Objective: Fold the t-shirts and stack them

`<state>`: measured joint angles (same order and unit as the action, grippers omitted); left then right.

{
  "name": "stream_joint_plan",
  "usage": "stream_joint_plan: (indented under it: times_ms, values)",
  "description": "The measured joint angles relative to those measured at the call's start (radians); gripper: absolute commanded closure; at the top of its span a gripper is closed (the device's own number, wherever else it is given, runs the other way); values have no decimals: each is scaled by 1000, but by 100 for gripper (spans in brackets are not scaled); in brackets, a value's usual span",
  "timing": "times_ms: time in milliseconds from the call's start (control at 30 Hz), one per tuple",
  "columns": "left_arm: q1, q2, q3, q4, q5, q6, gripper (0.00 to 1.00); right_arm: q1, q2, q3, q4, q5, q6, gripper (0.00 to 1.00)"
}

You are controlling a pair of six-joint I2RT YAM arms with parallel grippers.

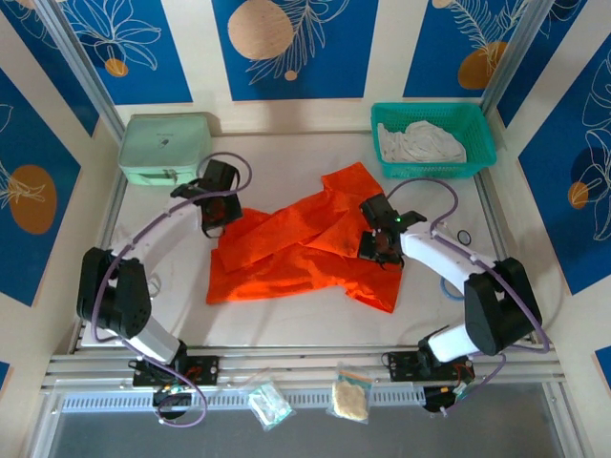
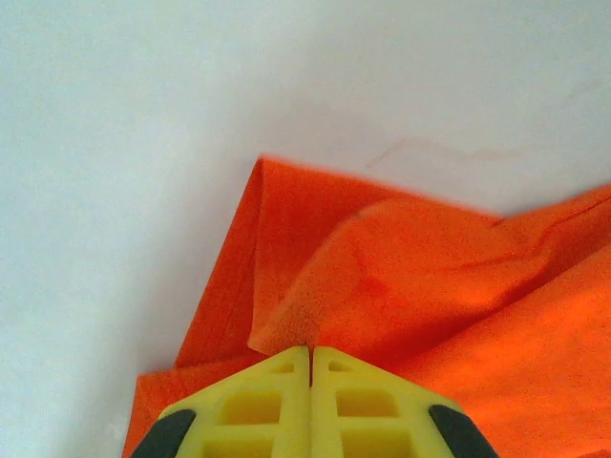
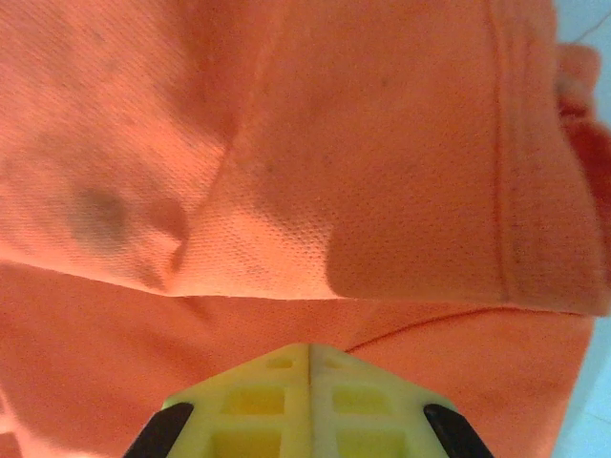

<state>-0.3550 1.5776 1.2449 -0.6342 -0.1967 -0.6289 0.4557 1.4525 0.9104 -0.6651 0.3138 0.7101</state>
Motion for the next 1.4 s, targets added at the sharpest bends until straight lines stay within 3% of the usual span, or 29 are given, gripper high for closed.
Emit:
stream_joint_plan:
  times_ms: [300,733,1167,1400]
  values:
    - [34,98,323,-35,-85,68,100,23,-28,-119,35,-13,94,100]
    - [129,652,865,-36,-185,134,100,43,-157,-306,40,-33,232,100]
    - [143,835,1033,-40,-195,134,100,80,-122,-277,-4,-30,287,100]
    - [143,925,1130,-39,-221,142,100,56,-258,-278,-190,-18,301,100]
